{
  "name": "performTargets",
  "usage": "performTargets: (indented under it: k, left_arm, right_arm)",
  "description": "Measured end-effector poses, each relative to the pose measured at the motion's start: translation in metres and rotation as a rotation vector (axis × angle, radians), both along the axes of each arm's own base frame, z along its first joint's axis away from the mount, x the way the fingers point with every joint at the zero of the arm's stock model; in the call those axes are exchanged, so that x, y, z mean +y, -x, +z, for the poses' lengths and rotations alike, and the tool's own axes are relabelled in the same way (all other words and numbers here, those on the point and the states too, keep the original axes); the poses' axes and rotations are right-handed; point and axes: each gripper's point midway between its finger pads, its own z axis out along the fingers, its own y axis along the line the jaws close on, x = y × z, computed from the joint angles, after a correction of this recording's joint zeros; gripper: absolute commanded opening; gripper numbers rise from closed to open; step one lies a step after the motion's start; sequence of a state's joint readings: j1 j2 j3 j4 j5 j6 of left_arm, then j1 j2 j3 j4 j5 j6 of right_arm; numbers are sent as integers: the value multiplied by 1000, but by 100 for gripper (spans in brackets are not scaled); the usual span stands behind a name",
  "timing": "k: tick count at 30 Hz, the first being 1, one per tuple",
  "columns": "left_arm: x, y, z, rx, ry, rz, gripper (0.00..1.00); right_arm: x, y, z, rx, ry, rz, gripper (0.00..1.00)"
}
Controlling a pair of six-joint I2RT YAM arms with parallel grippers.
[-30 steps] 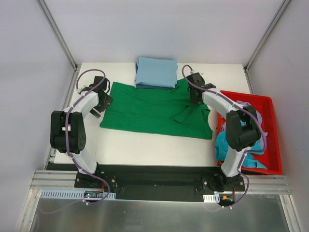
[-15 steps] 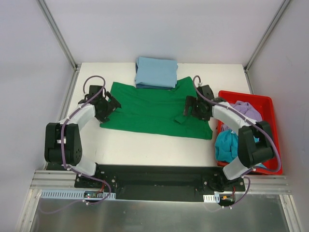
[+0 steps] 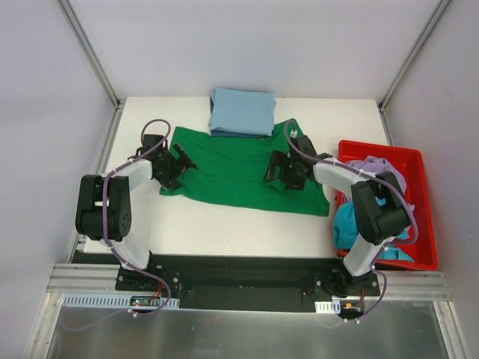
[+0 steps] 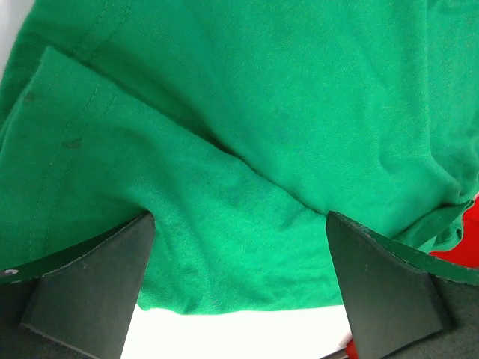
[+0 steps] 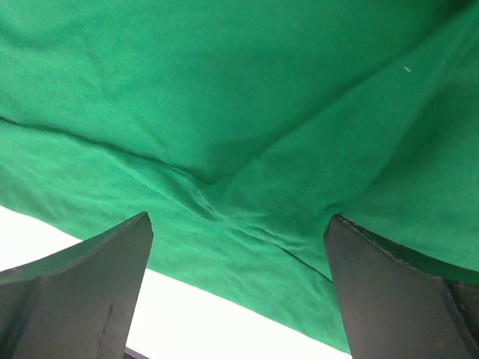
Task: Fold and stack the t-shirts
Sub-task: Fold the flattened tshirt in 1/3 of the way
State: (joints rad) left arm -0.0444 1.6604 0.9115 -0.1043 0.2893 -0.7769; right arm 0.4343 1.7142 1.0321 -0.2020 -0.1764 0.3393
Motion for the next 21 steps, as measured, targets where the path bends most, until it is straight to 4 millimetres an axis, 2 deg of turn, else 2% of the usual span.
performTargets:
  k: [5,10,13,17,19,21]
  left_arm:
    - [2,-1,0,0,-7,16,99]
    - [17,3,-1,10,-77,75,99]
    - [29,11,-2,25,-129,112,99]
    - [40,22,-4,45,-179,141,99]
    - [41,24,-4,54,-184,143,99]
    - [40,26,-5,62,-183,141,99]
  right_arm:
    - [20,-25,11,-40,-18,16,96]
    - [45,-78,27,-112,-48,15,96]
    - [53,-97,33,-138,-53,14,96]
    - [41,-93,35,-152,-2,-11,96]
    - [25,-72,32,-137,37,-29,96]
    - [5,-42,25,-100,84,-43,96]
